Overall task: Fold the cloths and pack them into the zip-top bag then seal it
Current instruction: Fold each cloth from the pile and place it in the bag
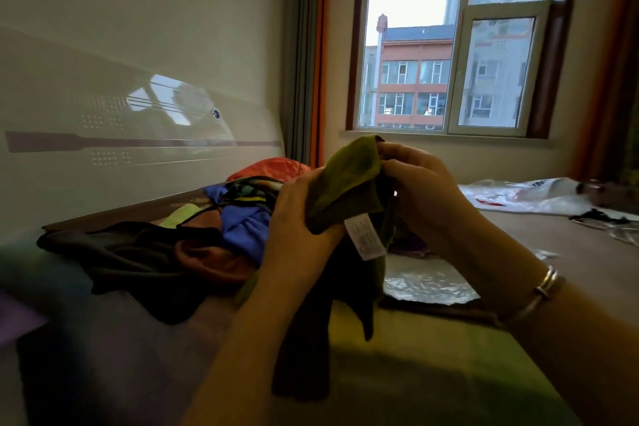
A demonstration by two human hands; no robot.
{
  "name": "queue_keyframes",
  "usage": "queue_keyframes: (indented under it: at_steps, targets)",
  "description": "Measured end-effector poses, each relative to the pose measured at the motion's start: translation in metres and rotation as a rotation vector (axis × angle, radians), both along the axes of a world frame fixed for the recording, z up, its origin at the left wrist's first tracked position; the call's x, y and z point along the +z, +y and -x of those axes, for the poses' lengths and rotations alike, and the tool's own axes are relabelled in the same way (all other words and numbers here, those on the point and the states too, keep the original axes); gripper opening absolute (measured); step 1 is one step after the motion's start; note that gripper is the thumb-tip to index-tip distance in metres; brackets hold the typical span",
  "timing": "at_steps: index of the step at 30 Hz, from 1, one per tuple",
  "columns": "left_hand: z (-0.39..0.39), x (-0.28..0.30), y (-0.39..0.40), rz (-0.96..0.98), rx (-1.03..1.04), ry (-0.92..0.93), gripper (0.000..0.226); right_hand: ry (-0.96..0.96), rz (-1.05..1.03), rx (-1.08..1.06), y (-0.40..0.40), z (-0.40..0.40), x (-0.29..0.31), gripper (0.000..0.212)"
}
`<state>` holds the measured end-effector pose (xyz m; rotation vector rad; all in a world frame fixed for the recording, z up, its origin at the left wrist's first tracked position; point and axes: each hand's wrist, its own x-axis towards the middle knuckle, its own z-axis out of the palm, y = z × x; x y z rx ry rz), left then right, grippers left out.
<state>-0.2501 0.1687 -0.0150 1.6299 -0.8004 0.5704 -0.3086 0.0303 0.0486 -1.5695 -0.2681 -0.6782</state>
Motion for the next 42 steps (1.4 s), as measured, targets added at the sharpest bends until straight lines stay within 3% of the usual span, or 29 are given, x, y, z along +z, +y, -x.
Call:
queue_keyframes:
  at_steps: [4,6,8,10,13,19,24,26,29,32,36,40,42]
  targets:
    - [0.024,0.008,-0.009,0.082,-0.129,-0.087,0.010,0.037,0.126,-0.128,-0.023,0.026,-0.015,0.028]
    - [0.028,0.007,-0.019,0.039,-0.108,-0.077,0.019,0.047,0.096,-0.117,-0.033,0.032,-0.032,0.033]
    - [0.024,0.001,-0.030,-0.010,-0.138,0.020,0.023,0.065,0.033,-0.086,-0.042,0.035,-0.049,0.038]
    - [0.018,-0.008,-0.040,-0.005,-0.230,0.245,0.007,0.108,-0.027,-0.055,-0.054,0.040,-0.063,0.036]
    - [0.017,-0.020,-0.053,-0.056,-0.336,0.474,0.026,0.170,-0.062,-0.057,-0.075,0.046,-0.077,0.029]
    - [0.030,-0.033,-0.072,-0.231,-0.464,0.485,0.025,0.259,-0.005,-0.118,-0.086,0.051,-0.093,0.030]
    - [0.030,-0.038,-0.082,0.045,-0.427,0.657,0.018,0.212,0.362,-0.477,-0.087,0.048,-0.107,0.034]
    - [0.029,-0.037,-0.083,0.158,-0.409,0.720,0.023,0.219,0.447,-0.528,-0.089,0.047,-0.113,0.036]
    - [0.027,-0.032,-0.081,0.255,-0.400,0.813,0.035,0.270,0.503,-0.434,-0.088,0.048,-0.121,0.045]
    - [0.024,-0.029,-0.076,0.322,-0.402,0.880,0.031,0.328,0.624,-0.338,-0.086,0.053,-0.129,0.056]
    - [0.021,-0.027,-0.071,0.355,-0.423,0.914,0.048,0.373,0.707,-0.223,-0.084,0.058,-0.137,0.045]
    - [0.020,-0.028,-0.070,0.295,-0.449,0.881,0.049,0.413,0.773,-0.282,-0.083,0.058,-0.141,0.053]
    - [0.019,-0.028,-0.071,0.245,-0.469,0.858,0.051,0.423,0.757,-0.344,-0.088,0.055,-0.143,0.037]
